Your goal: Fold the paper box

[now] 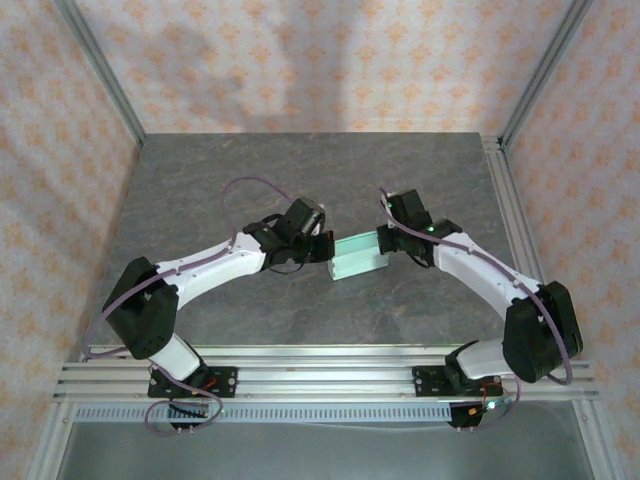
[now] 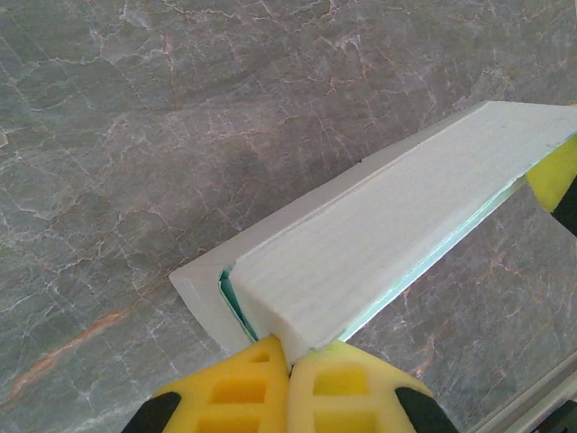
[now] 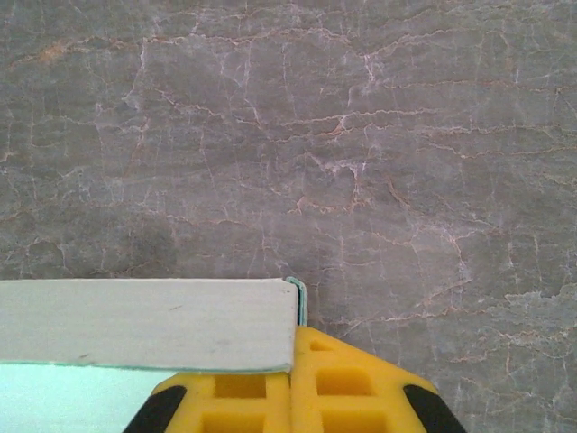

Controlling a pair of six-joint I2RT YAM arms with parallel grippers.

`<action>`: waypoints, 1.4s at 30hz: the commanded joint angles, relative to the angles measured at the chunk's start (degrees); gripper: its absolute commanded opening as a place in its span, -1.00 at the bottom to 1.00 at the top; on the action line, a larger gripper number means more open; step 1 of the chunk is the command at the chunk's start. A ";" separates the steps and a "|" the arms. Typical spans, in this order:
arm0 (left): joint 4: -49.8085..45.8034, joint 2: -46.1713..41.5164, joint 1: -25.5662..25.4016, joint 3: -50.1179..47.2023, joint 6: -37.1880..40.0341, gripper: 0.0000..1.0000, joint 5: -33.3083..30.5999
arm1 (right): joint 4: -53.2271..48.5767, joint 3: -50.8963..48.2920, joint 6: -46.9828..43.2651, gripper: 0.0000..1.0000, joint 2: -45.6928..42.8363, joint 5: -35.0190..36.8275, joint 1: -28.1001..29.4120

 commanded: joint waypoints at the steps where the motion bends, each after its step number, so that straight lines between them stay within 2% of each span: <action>1: 0.86 2.17 -0.56 -1.56 -0.68 -0.96 1.88 | 2.68 -4.95 2.21 -1.00 -1.25 -2.79 0.58; 11: 2.08 2.50 -1.07 -3.17 -0.98 -0.90 1.51 | 17.65 -15.47 4.99 -1.00 -5.72 -2.40 0.65; 15: 1.95 1.59 -1.08 -2.37 -0.73 -0.60 1.23 | 22.19 -18.41 5.55 -1.00 -7.52 -1.52 0.66; 24: 1.29 -3.38 -1.11 -2.58 -0.02 -0.14 -0.07 | 25.44 -22.13 7.17 -1.00 -9.77 0.82 0.67; 28: 3.19 -7.03 -1.08 -3.99 -0.15 0.16 -2.25 | 28.01 -23.53 8.16 -1.00 -9.77 0.64 0.71; 32: 4.15 -8.58 -0.91 -4.48 -1.15 0.30 -4.75 | 29.15 -24.18 8.41 -1.00 -9.71 0.81 0.70; 35: 5.74 -8.34 -0.56 -4.62 -2.40 0.48 -5.44 | 29.26 -24.31 8.34 -1.00 -9.69 0.46 0.71; 38: 6.07 -6.19 0.43 -3.52 -3.93 0.54 -5.35 | 29.62 -24.54 8.39 -1.00 -9.68 -0.01 0.66; 42: 4.92 -2.67 1.54 -0.99 -5.98 0.46 -5.08 | 29.81 -24.71 8.48 -1.00 -9.77 -0.23 0.67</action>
